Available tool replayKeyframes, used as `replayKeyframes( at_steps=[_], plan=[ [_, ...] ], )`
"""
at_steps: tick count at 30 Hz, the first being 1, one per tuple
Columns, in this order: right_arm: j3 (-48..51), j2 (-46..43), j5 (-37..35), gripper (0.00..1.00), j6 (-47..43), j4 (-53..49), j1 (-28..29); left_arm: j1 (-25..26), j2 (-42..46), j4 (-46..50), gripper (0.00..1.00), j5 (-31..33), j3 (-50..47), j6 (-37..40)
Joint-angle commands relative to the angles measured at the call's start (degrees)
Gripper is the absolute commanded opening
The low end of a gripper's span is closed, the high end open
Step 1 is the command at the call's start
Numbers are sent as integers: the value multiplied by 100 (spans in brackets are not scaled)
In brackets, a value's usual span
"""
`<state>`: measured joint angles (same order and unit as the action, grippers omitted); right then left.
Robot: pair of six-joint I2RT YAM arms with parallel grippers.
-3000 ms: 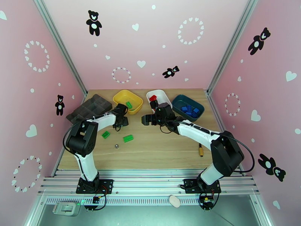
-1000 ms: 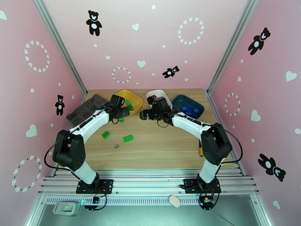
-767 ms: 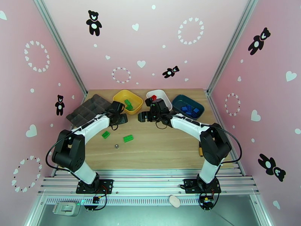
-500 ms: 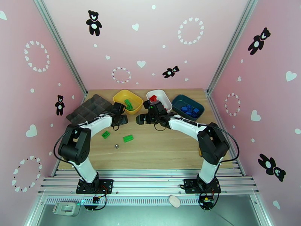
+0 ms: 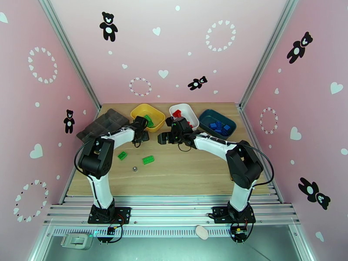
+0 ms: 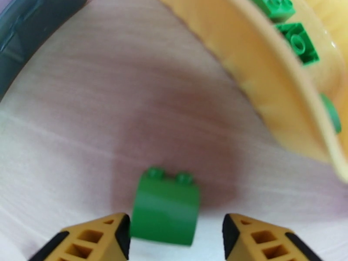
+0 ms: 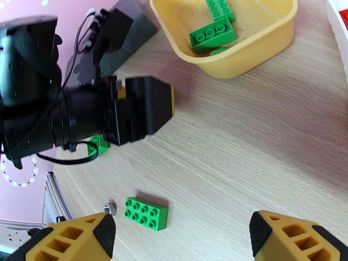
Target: Sort the legos into containers by color
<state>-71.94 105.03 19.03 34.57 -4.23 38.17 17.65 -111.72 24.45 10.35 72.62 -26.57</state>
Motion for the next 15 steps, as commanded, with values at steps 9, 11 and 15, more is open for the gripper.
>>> replayKeyframes(
  at_steps=[9,11,15],
  plan=[
    [-92,149,81,86,70,45,21,-51,-269,199,45,281,366,143],
    [-92,143,71,86,72,44,15,-51,-236,200,40,299,343,134],
    [-117,163,62,86,65,28,15,-51,-103,250,35,261,278,131]
  ],
)
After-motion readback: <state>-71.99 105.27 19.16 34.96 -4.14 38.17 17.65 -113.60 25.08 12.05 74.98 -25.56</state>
